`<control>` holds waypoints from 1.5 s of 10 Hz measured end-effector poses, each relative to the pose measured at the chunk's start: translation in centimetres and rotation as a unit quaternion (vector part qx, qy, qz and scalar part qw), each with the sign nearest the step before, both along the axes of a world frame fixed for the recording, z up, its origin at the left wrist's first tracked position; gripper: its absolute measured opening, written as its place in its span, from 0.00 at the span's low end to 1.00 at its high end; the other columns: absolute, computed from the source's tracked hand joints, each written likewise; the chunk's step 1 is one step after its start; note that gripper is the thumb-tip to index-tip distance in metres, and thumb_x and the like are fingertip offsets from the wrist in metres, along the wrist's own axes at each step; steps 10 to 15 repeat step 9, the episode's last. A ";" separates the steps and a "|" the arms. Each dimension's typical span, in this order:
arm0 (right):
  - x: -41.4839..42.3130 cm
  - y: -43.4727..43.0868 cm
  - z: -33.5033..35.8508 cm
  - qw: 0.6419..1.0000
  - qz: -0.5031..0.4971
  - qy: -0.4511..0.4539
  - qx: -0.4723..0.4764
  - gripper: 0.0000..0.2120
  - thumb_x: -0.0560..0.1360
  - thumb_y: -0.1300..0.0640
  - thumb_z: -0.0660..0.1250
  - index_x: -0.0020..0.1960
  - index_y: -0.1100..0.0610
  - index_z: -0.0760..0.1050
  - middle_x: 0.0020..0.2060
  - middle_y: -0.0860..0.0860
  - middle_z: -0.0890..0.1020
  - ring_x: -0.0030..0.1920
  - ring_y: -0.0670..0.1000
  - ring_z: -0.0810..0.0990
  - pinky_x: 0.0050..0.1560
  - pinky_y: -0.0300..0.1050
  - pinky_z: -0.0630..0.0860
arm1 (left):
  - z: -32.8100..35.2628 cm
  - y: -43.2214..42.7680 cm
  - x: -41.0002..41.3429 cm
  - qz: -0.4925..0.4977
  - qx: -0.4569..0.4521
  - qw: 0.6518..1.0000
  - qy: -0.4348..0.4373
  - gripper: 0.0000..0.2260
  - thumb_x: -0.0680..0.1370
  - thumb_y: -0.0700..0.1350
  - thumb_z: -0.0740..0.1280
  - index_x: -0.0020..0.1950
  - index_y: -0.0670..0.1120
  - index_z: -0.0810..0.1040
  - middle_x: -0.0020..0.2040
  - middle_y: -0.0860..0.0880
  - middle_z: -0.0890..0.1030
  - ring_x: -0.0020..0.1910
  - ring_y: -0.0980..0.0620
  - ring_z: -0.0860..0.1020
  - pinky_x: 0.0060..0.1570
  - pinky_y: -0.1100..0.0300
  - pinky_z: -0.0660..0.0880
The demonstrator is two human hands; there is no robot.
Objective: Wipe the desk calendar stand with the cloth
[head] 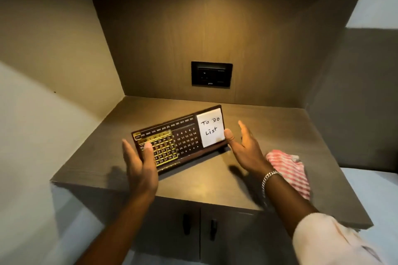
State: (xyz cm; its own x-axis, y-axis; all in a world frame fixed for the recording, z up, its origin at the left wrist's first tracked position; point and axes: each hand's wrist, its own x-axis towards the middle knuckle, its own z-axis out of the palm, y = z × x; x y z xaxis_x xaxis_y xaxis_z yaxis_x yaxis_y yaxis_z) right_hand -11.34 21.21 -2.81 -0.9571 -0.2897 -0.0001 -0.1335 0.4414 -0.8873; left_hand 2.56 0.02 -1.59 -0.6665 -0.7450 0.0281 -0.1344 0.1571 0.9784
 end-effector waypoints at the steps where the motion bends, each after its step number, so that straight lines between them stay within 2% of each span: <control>1: -0.9 -2.5 -1.3 0.992 -0.018 -0.072 -0.107 0.35 0.73 0.30 0.58 0.72 0.51 0.70 0.69 0.51 0.76 0.70 0.53 0.73 0.66 0.43 0.71 | -0.6 0.6 0.0 -0.007 0.065 0.998 -0.013 0.28 0.80 0.59 0.49 0.78 0.49 0.55 0.72 0.40 0.69 0.65 0.44 0.73 0.56 0.54 0.70; 2: -1.2 -3.6 -2.4 0.985 -0.030 -0.067 -0.154 0.32 0.70 0.26 0.58 0.59 0.48 0.79 0.55 0.48 0.85 0.59 0.51 0.81 0.58 0.46 0.78 | -0.3 0.2 0.2 -0.027 0.048 0.998 -0.016 0.32 0.77 0.62 0.46 0.76 0.48 0.59 0.66 0.42 0.73 0.53 0.52 0.75 0.53 0.60 0.69; 3: -2.2 -4.3 -2.6 0.974 -0.062 -0.070 -0.205 0.34 0.67 0.22 0.59 0.57 0.47 0.80 0.54 0.48 0.86 0.56 0.50 0.83 0.58 0.51 0.77 | 0.3 -2.5 -1.7 -0.101 0.043 0.993 -0.032 0.33 0.75 0.66 0.43 0.76 0.52 0.60 0.65 0.45 0.75 0.55 0.53 0.75 0.57 0.56 0.72; 4: -4.5 -5.4 -1.4 0.967 -0.101 -0.058 -0.225 0.37 0.62 0.20 0.61 0.57 0.46 0.81 0.53 0.45 0.87 0.55 0.47 0.84 0.56 0.45 0.77 | 1.9 -6.0 -6.6 -0.178 0.067 0.982 -0.005 0.34 0.74 0.66 0.46 0.73 0.50 0.65 0.64 0.44 0.77 0.63 0.46 0.76 0.66 0.47 0.71; 5: -6.9 -6.3 -0.4 0.966 -0.141 -0.060 -0.209 0.32 0.62 0.21 0.61 0.52 0.41 0.81 0.49 0.42 0.87 0.55 0.47 0.83 0.53 0.44 0.77 | 3.4 -8.2 -12.1 -0.244 0.096 0.965 0.022 0.33 0.74 0.64 0.49 0.71 0.46 0.68 0.65 0.42 0.77 0.64 0.45 0.75 0.68 0.49 0.69; 6: -8.8 -6.9 -1.1 0.964 -0.182 -0.054 -0.188 0.25 0.70 0.26 0.59 0.53 0.42 0.80 0.53 0.46 0.85 0.57 0.52 0.82 0.61 0.57 0.76 | 2.4 -9.8 -16.4 -0.304 0.092 0.948 0.004 0.32 0.74 0.65 0.49 0.69 0.46 0.71 0.64 0.43 0.79 0.64 0.45 0.76 0.70 0.43 0.66; 7: -9.6 -7.0 -1.9 0.971 -0.213 -0.032 -0.103 0.28 0.73 0.27 0.54 0.61 0.44 0.76 0.58 0.49 0.83 0.59 0.55 0.80 0.63 0.63 0.74 | 0.3 -10.9 -18.9 -0.324 0.080 0.942 -0.016 0.38 0.71 0.74 0.51 0.71 0.49 0.69 0.65 0.45 0.78 0.65 0.47 0.75 0.71 0.42 0.65; 8: -10.1 -7.4 -2.0 0.971 -0.231 -0.031 -0.055 0.27 0.78 0.32 0.52 0.67 0.47 0.72 0.60 0.51 0.82 0.59 0.56 0.79 0.63 0.63 0.74 | -1.8 -11.7 -20.2 -0.331 0.082 0.939 -0.041 0.47 0.63 0.79 0.55 0.74 0.52 0.64 0.70 0.45 0.74 0.69 0.45 0.72 0.71 0.40 0.63; 9: -9.7 -7.8 -1.3 0.968 -0.238 -0.039 -0.064 0.29 0.79 0.35 0.55 0.75 0.49 0.65 0.67 0.54 0.78 0.65 0.58 0.76 0.66 0.62 0.71 | -1.9 -12.0 -20.1 -0.325 0.054 0.942 -0.057 0.47 0.64 0.79 0.54 0.77 0.55 0.58 0.75 0.46 0.68 0.72 0.45 0.67 0.72 0.40 0.61; 15: -9.7 -7.8 -1.3 0.968 -0.238 -0.039 -0.064 0.29 0.79 0.35 0.55 0.75 0.49 0.65 0.67 0.54 0.78 0.65 0.58 0.76 0.66 0.62 0.71 | -1.9 -12.0 -20.1 -0.325 0.054 0.942 -0.057 0.47 0.64 0.79 0.54 0.77 0.55 0.58 0.75 0.46 0.68 0.72 0.45 0.67 0.72 0.40 0.61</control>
